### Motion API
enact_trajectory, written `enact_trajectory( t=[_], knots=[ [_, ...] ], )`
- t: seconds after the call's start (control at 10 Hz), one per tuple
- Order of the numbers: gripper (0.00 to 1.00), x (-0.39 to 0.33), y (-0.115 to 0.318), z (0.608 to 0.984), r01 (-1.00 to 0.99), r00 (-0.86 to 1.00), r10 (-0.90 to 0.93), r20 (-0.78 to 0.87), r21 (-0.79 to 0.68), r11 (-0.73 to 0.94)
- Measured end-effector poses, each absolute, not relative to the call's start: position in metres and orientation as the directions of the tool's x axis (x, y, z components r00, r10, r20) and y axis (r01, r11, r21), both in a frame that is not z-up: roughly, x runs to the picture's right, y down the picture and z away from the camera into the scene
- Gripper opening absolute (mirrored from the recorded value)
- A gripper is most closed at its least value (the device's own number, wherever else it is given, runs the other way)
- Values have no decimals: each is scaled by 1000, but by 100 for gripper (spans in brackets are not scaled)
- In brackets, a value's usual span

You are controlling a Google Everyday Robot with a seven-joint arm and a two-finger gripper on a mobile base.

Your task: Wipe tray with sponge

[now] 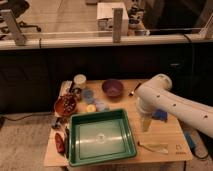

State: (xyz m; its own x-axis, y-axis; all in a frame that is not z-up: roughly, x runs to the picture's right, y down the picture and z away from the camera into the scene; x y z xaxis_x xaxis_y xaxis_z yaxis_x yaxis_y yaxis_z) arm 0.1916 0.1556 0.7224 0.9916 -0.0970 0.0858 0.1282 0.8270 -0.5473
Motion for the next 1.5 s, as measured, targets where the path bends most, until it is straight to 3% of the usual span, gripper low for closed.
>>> enact_trajectory(
  t=[1.0, 1.5],
  knots=[
    [80, 175, 176, 734, 251, 968, -189, 168, -552, 795],
    [80, 246, 156, 797, 90, 995, -48, 90, -550, 830]
  ],
)
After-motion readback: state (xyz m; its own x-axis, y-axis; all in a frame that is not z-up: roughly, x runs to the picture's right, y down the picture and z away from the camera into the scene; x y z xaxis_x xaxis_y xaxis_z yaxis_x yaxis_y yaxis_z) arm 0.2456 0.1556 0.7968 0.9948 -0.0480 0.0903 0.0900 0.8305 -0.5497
